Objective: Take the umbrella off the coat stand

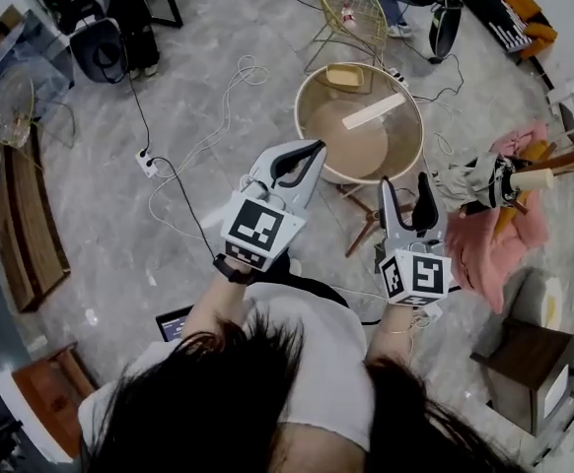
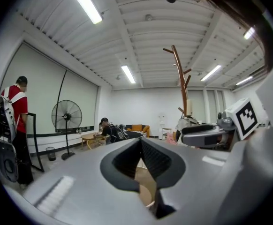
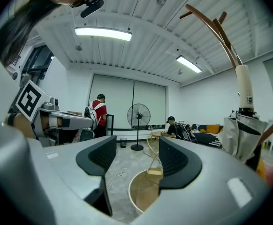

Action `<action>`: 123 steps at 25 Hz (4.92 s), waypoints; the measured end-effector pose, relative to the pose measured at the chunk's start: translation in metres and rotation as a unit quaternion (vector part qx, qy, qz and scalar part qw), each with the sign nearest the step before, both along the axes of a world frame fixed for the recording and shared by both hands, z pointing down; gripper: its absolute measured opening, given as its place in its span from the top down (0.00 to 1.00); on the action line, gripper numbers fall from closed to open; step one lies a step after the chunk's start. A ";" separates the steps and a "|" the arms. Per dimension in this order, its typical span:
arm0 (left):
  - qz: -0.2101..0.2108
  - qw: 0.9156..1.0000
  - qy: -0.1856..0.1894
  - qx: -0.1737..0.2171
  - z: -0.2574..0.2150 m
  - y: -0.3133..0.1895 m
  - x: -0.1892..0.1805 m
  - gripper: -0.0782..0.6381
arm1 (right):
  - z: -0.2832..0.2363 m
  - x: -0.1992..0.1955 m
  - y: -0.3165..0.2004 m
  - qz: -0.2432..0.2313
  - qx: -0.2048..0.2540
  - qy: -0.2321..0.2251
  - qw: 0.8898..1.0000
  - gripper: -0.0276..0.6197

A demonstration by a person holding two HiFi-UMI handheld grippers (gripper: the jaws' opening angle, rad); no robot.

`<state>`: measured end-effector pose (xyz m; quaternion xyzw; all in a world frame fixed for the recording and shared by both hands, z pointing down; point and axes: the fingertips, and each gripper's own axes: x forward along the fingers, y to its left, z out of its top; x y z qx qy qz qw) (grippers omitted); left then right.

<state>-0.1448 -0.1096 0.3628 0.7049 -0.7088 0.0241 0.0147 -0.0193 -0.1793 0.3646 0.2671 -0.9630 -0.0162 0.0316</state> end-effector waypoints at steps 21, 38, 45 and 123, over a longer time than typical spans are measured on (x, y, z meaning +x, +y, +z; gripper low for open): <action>0.340 0.940 -0.011 0.027 -0.015 -0.188 0.054 0.81 | -0.010 0.061 -0.094 0.320 -0.002 -0.033 0.947 0.56; 0.447 0.894 -0.006 0.014 0.001 -0.194 0.125 0.81 | -0.001 0.118 -0.082 0.439 0.000 -0.010 0.898 0.51; 0.452 0.892 0.000 0.011 0.007 -0.194 0.122 0.81 | 0.002 0.118 -0.086 0.456 0.003 -0.002 0.890 0.47; 0.422 0.906 -0.004 -0.039 0.053 -0.226 0.067 0.81 | 0.001 0.159 -0.189 0.534 -0.005 -0.033 0.845 0.47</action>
